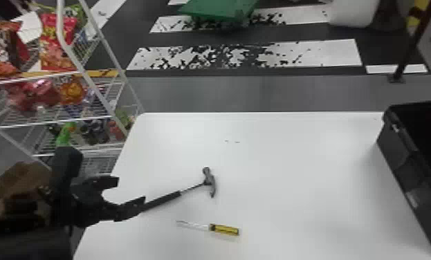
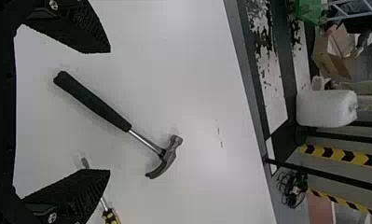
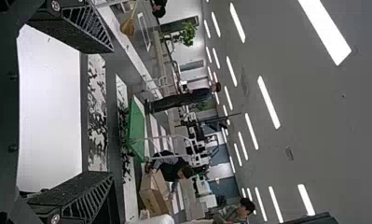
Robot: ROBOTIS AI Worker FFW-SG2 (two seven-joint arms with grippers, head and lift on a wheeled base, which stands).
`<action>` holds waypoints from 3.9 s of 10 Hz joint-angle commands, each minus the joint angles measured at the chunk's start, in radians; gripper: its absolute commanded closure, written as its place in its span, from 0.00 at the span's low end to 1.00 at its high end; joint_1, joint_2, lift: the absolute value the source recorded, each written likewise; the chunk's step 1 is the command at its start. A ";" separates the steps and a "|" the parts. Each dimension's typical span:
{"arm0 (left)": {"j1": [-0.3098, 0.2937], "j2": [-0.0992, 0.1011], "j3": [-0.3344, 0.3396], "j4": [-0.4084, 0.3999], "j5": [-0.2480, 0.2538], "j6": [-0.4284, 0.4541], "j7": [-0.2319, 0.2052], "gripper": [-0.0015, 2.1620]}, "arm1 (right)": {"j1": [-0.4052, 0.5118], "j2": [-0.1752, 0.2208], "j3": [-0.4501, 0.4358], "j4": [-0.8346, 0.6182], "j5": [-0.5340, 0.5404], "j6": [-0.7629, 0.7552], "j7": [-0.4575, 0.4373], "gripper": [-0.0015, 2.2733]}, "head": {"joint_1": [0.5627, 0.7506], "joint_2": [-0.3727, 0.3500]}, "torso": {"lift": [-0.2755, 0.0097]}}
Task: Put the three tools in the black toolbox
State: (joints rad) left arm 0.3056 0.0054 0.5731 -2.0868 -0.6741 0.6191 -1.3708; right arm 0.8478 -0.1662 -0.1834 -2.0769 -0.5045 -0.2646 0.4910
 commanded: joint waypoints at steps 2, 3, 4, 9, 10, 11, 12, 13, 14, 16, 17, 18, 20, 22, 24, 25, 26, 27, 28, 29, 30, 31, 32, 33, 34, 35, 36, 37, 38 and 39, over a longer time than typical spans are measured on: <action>-0.003 -0.001 -0.036 0.070 -0.120 -0.141 0.001 0.04 | 0.017 0.001 0.010 -0.008 0.011 -0.006 0.004 0.03 | 0.70 0.83 | 0.77; -0.026 0.005 -0.035 0.087 -0.145 -0.153 -0.011 0.04 | 0.025 -0.001 0.007 -0.009 0.011 -0.018 0.004 0.03 | 0.70 0.84 | 0.77; -0.040 0.004 -0.036 0.119 -0.197 -0.218 -0.016 0.04 | 0.036 -0.001 0.004 -0.009 0.012 -0.028 0.006 0.03 | 0.70 0.84 | 0.77; -0.099 0.004 -0.055 0.237 -0.343 -0.430 -0.021 0.04 | 0.071 -0.001 -0.002 -0.014 0.017 -0.092 0.006 0.03 | 0.70 0.83 | 0.77; -0.102 0.002 -0.062 0.261 -0.372 -0.485 0.002 0.04 | 0.073 -0.001 -0.004 -0.012 0.017 -0.092 0.008 0.03 | 0.70 0.83 | 0.77; -0.112 0.004 -0.065 0.287 -0.387 -0.500 0.012 0.04 | 0.073 -0.001 -0.005 -0.009 0.017 -0.092 0.012 0.03 | 0.70 0.83 | 0.77; -0.125 0.002 -0.070 0.330 -0.418 -0.543 0.042 0.04 | 0.071 -0.001 -0.007 -0.006 0.017 -0.095 0.014 0.03 | 0.70 0.82 | 0.77; -0.138 0.002 -0.070 0.380 -0.440 -0.571 0.067 0.04 | 0.071 -0.004 -0.010 -0.005 0.017 -0.095 0.014 0.03 | 0.70 0.82 | 0.77; -0.145 0.002 -0.071 0.426 -0.447 -0.583 0.098 0.06 | 0.069 -0.009 -0.014 -0.003 0.017 -0.095 0.014 0.03 | 0.70 0.82 | 0.77; -0.161 0.002 -0.101 0.502 -0.472 -0.586 0.142 0.07 | 0.066 -0.018 -0.019 0.003 0.012 -0.095 0.014 0.03 | 0.70 0.80 | 0.77; -0.168 0.001 -0.111 0.511 -0.473 -0.583 0.147 0.07 | 0.066 -0.022 -0.022 0.003 0.009 -0.092 0.014 0.03 | 0.70 0.79 | 0.77; -0.177 0.001 -0.117 0.513 -0.475 -0.580 0.148 0.07 | 0.066 -0.024 -0.027 0.003 0.004 -0.092 0.014 0.03 | 0.70 0.77 | 0.77; -0.203 0.004 -0.116 0.516 -0.478 -0.577 0.144 0.10 | 0.066 -0.030 -0.027 0.014 0.000 -0.092 0.015 0.03 | 0.70 0.74 | 0.77; -0.207 0.004 -0.114 0.525 -0.486 -0.568 0.139 0.11 | 0.065 -0.032 -0.027 0.014 -0.003 -0.095 0.015 0.03 | 0.70 0.73 | 0.77; -0.209 0.004 -0.108 0.545 -0.487 -0.564 0.139 0.11 | 0.066 -0.033 -0.027 0.014 -0.003 -0.098 0.015 0.03 | 0.70 0.74 | 0.77; -0.209 0.004 -0.107 0.556 -0.481 -0.564 0.142 0.11 | 0.068 -0.033 -0.027 0.014 -0.002 -0.101 0.015 0.03 | 0.70 0.74 | 0.77; -0.209 0.002 -0.102 0.562 -0.476 -0.561 0.141 0.12 | 0.071 -0.033 -0.027 0.012 0.000 -0.101 0.015 0.03 | 0.70 0.74 | 0.77; -0.207 0.001 -0.102 0.570 -0.470 -0.552 0.137 0.19 | 0.074 -0.033 -0.027 0.011 0.000 -0.101 0.015 0.03 | 0.70 0.74 | 0.77; -0.207 0.001 -0.102 0.571 -0.466 -0.534 0.127 0.30 | 0.079 -0.033 -0.028 0.009 0.000 -0.104 0.015 0.04 | 0.70 0.74 | 0.77; -0.207 0.001 -0.101 0.568 -0.464 -0.528 0.119 0.34 | 0.082 -0.033 -0.030 0.006 0.000 -0.107 0.015 0.04 | 0.70 0.74 | 0.77; -0.209 0.001 -0.094 0.564 -0.463 -0.509 0.110 0.52 | 0.085 -0.032 -0.030 0.006 0.001 -0.113 0.015 0.04 | 0.70 0.74 | 0.77; -0.209 0.001 -0.085 0.554 -0.455 -0.500 0.099 0.62 | 0.085 -0.032 -0.030 0.003 0.003 -0.117 0.015 0.04 | 0.70 0.75 | 0.77; -0.209 -0.001 -0.078 0.542 -0.443 -0.476 0.084 0.73 | 0.085 -0.030 -0.028 0.003 0.003 -0.117 0.015 0.04 | 0.70 0.75 | 0.77; -0.206 -0.001 -0.076 0.522 -0.418 -0.433 0.065 0.80 | 0.082 -0.030 -0.027 0.004 0.003 -0.120 0.014 0.04 | 0.70 0.76 | 0.77; -0.203 -0.005 -0.076 0.501 -0.400 -0.405 0.055 0.80 | 0.079 -0.029 -0.022 0.004 0.004 -0.120 0.014 0.04 | 0.70 0.77 | 0.77; -0.200 -0.008 -0.076 0.465 -0.352 -0.347 0.041 0.81 | 0.076 -0.029 -0.021 0.004 0.003 -0.120 0.015 0.04 | 0.70 0.76 | 0.77; -0.198 -0.008 -0.078 0.407 -0.300 -0.252 0.022 0.81 | 0.071 -0.029 -0.019 0.009 0.003 -0.123 0.014 0.04 | 0.70 0.76 | 0.77; -0.207 -0.008 -0.081 0.338 -0.209 -0.080 0.015 0.81 | 0.066 -0.030 -0.016 0.017 0.001 -0.132 0.014 0.04 | 0.70 0.76 | 0.77; -0.218 -0.008 -0.085 0.275 -0.110 0.092 0.012 0.81 | 0.062 -0.030 -0.011 0.020 0.001 -0.135 0.015 0.04 | 0.70 0.76 | 0.77; -0.218 -0.008 -0.087 0.202 -0.022 0.215 0.021 0.80 | 0.056 -0.032 -0.008 0.020 0.001 -0.135 0.015 0.04 | 0.70 0.74 | 0.77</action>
State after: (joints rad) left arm 0.0888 0.0000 0.4881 -1.8392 -0.7518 0.7483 -1.3516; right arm 0.9074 -0.1970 -0.1937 -2.0570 -0.5034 -0.3991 0.5059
